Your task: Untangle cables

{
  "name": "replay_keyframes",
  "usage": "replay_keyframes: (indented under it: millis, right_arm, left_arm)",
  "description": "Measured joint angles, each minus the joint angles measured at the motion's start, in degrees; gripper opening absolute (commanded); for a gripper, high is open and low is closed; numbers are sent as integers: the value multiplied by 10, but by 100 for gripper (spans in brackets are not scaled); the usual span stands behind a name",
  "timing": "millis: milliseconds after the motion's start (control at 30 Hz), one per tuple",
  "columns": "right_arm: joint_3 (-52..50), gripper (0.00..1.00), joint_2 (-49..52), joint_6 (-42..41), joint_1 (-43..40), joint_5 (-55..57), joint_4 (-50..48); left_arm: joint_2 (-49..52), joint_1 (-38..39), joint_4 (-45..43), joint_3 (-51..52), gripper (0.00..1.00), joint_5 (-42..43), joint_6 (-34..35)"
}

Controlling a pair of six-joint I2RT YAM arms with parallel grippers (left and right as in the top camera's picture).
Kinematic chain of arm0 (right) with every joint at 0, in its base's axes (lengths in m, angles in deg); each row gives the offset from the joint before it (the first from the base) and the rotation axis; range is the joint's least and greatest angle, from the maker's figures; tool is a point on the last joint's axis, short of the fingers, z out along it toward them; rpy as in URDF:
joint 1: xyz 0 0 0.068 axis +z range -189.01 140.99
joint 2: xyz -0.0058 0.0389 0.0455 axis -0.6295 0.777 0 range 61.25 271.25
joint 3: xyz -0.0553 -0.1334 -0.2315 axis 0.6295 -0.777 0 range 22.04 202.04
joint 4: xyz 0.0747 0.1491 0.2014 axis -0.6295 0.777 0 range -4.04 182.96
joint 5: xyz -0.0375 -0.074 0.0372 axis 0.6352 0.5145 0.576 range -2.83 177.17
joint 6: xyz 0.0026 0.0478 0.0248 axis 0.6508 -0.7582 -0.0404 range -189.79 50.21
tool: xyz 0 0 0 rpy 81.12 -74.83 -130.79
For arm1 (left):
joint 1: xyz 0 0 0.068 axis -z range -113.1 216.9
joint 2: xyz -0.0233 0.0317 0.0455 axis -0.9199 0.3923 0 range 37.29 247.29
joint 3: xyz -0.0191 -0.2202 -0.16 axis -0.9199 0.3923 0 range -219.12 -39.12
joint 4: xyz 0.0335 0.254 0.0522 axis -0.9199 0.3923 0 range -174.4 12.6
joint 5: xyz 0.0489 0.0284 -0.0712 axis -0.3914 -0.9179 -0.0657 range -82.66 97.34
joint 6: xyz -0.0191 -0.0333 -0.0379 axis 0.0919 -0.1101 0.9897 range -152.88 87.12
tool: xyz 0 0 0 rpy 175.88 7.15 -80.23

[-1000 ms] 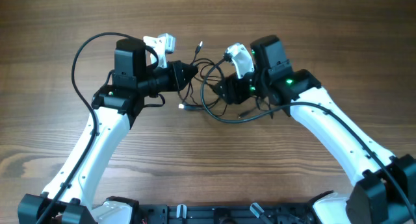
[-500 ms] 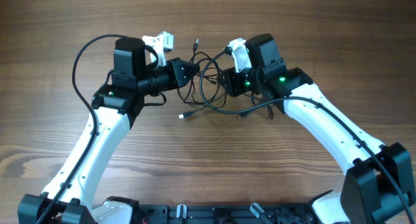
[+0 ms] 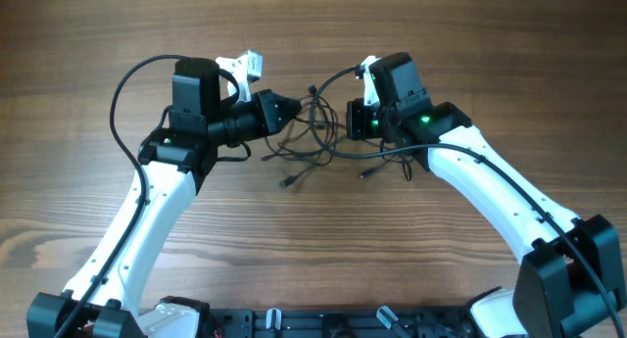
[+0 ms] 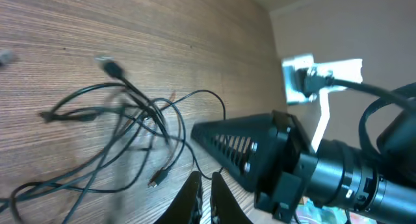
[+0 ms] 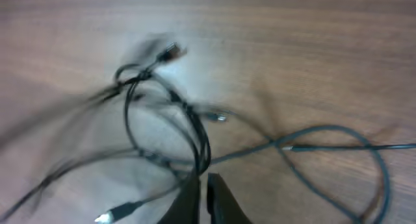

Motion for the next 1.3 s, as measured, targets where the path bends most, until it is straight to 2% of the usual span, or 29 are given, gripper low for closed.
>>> replay_keyframes:
  millis: [300,367,400,433,467,500,567,767,1000,1300]
  right_arm:
    - [0,49,0,61,0,-64,50]
    - [0,50,0,68,0,-68,50]
    - [0,51,0,71,0,-69,49]
    - [0,52,0,71,0,-69,49]
    - [0,54,0,72,0,-69,47]
    - [0,55,0,73,0,-69,46]
    - [0,55,0,73,0,-68,45]
    - [0,55,1,52,0,-45,42]
    - [0,55,1,45,0,-38,42]
    - [0,55,1,35,0,-37,41]
  left_arm:
    - [0,0,2,0,6,-2,0]
    - [0,0,18,0,8,-16,-1]
    - [0,0,28,0,15,-26,-5]
    - [0,0,42,-1,28,-38,-9]
    - [0,0,61,-1,45,-60,-15]
    - [0,0,81,-1,52,-85,-17]
    - [1,1,107,-1,58,-135,-23]
    - [33,1,117,-1,56,-235,-54]
    - [115,13,81,-1,55,-258,-89]
    - [173,30,-7,0,50,-261,-98]
